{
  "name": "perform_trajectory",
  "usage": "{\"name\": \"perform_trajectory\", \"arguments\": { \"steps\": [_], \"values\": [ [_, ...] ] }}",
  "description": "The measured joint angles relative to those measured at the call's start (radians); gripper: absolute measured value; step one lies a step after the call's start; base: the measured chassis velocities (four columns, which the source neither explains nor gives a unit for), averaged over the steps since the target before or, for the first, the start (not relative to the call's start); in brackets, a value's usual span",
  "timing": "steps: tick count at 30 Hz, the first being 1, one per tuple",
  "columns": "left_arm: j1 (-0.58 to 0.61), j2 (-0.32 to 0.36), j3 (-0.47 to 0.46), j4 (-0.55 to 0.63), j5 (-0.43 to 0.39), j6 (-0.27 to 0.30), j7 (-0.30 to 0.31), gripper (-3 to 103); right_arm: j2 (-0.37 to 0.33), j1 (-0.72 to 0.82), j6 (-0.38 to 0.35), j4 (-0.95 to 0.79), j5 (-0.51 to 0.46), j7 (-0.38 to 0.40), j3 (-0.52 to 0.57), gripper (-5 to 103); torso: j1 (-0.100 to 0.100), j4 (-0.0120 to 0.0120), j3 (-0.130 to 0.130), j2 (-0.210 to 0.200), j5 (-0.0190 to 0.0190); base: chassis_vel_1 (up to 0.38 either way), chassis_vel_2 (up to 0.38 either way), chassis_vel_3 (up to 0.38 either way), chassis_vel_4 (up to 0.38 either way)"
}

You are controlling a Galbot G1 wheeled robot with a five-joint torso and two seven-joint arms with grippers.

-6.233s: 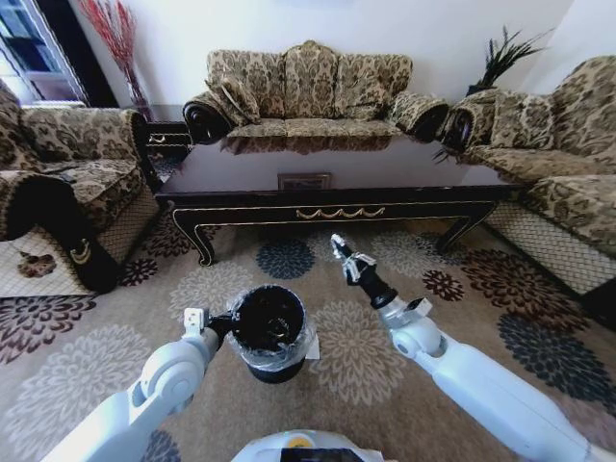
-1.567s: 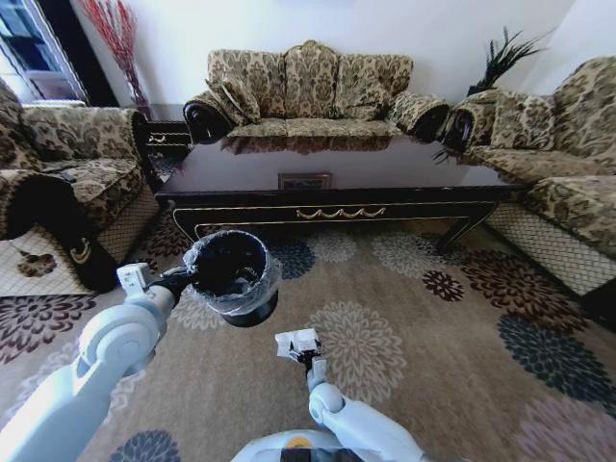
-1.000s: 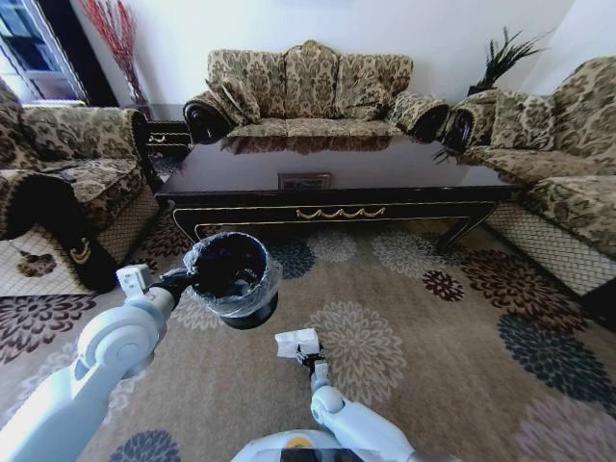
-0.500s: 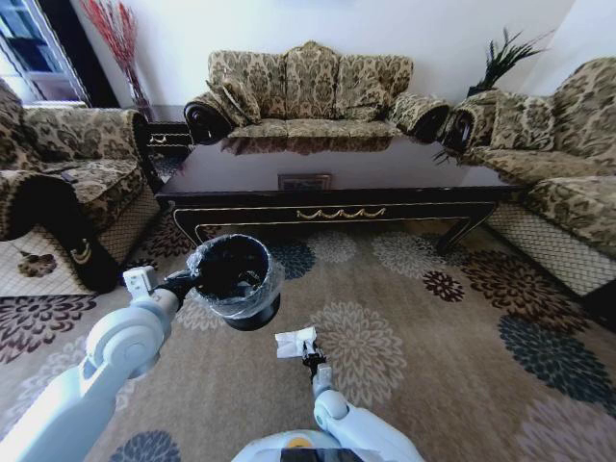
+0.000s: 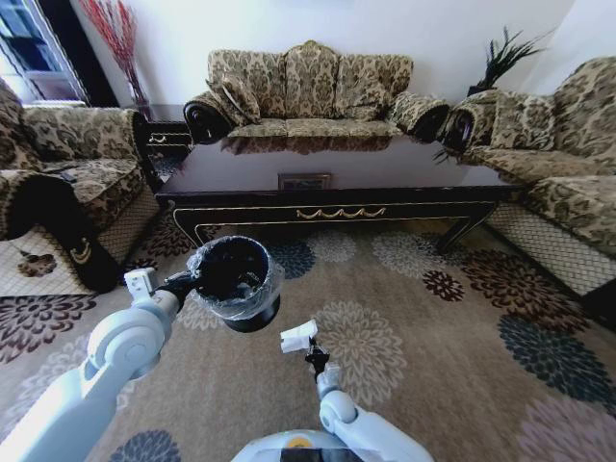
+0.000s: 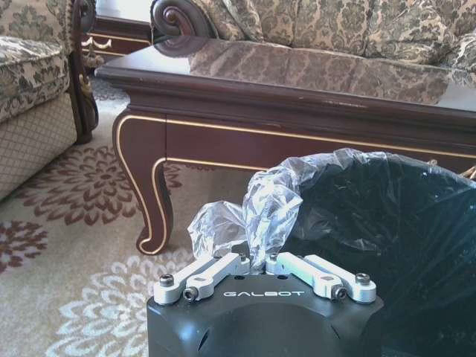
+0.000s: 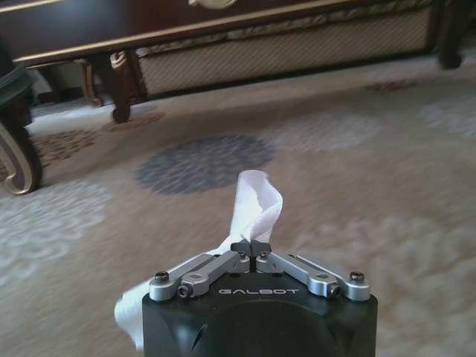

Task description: Move to the front of the table and pick up the trash from the floor, then place it into the trash bin.

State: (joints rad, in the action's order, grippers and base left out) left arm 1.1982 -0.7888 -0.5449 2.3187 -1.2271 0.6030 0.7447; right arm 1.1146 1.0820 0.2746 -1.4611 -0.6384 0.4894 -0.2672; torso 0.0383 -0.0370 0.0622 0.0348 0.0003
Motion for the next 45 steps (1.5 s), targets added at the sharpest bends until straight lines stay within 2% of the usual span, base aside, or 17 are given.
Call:
{"name": "perform_trajectory", "arguments": {
  "steps": [3,8,18,24,27,31,33,34,35,38,40,42,44,45],
  "values": [
    [-0.004,-0.012,0.011,-0.003,0.006,0.0,-0.003,4,-0.093,0.031,0.005,-0.104,-0.011,-0.007,0.081,0,0.0,-0.0003,0.0,0.0,-0.0001,0.0,0.0,0.0,0.0],
    [-0.008,-0.02,0.019,-0.011,0.012,0.0,-0.005,4,-0.155,0.068,0.018,-0.204,-0.026,-0.016,0.153,0,0.0,0.0001,0.0,0.0,0.0,0.0,0.0,0.0,0.0],
    [0.025,-0.025,0.034,0.002,0.03,0.0,-0.011,4,-0.193,0.074,0.027,-0.36,-0.049,-0.018,0.222,0,0.0,0.0001,0.0,0.0,0.0,0.0,0.0,0.0,0.0],
    [0.075,-0.04,0.048,0.019,0.056,0.002,-0.013,4,-0.239,0.021,0.07,-0.436,-0.058,-0.078,0.227,0,0.0,0.0002,0.0,0.0,-0.0003,0.0,0.0,0.0,0.0],
    [0.113,-0.062,0.075,0.021,0.104,0.003,-0.035,4,-0.27,-0.031,0.112,-0.493,-0.065,-0.148,0.219,0,0.0,0.0002,0.0,0.0,-0.0003,0.0,0.0,0.0,0.0],
    [0.119,-0.072,0.092,0.015,0.127,0.003,-0.045,4,-0.281,-0.063,0.133,-0.528,-0.085,-0.185,0.21,0,0.0,0.0003,0.0,0.0,-0.0003,0.0,0.0,0.0,0.0],
    [0.097,-0.086,0.117,-0.003,0.131,0.001,-0.053,4,-0.307,-0.125,0.19,-0.581,-0.1,-0.284,0.183,0,0.0,0.0001,0.0,0.0,-0.0003,0.0,0.0,0.0,0.0],
    [0.088,-0.087,0.123,-0.012,0.13,-0.002,-0.057,4,-0.318,-0.137,0.204,-0.592,-0.1,-0.317,0.171,0,0.0,0.0,0.0,0.0,-0.0002,0.0,0.0,0.0,0.0],
    [0.088,-0.087,0.123,-0.012,0.13,-0.002,-0.057,4,-0.318,-0.137,0.204,-0.592,-0.1,-0.317,0.171,0,0.0,0.0,0.0,0.0,-0.0002,0.0,0.0,0.0,0.0],
    [0.054,-0.091,0.151,-0.041,0.131,-0.018,-0.083,4,-0.341,-0.18,0.24,-0.596,-0.079,-0.434,0.113,0,0.0,-0.0001,0.0,0.0,-0.0002,0.0,0.0,0.0,0.0],
    [0.05,-0.092,0.154,-0.044,0.131,-0.02,-0.086,4,-0.342,-0.186,0.243,-0.593,-0.077,-0.442,0.106,0,0.0,-0.0001,0.0,0.0,-0.0003,0.0,0.0,0.0,0.0],
    [0.02,-0.097,0.181,-0.066,0.131,-0.024,-0.097,4,-0.343,-0.27,0.254,-0.561,-0.058,-0.484,0.018,0,0.0,-0.0001,0.0,0.0,-0.0003,0.0,0.0,0.0,0.0],
    [0.011,-0.099,0.189,-0.073,0.131,-0.024,-0.098,4,-0.341,-0.295,0.255,-0.551,-0.054,-0.489,-0.006,0,0.0,-0.0001,0.0,0.0,-0.0003,0.0,0.0,0.0,0.0],
    [-0.002,-0.103,0.2,-0.082,0.13,-0.024,-0.098,4,-0.333,-0.343,0.257,-0.528,-0.041,-0.497,-0.053,0,0.0,0.0001,0.0,0.0,-0.0004,0.0,0.0,0.0,0.0]
  ]
}}
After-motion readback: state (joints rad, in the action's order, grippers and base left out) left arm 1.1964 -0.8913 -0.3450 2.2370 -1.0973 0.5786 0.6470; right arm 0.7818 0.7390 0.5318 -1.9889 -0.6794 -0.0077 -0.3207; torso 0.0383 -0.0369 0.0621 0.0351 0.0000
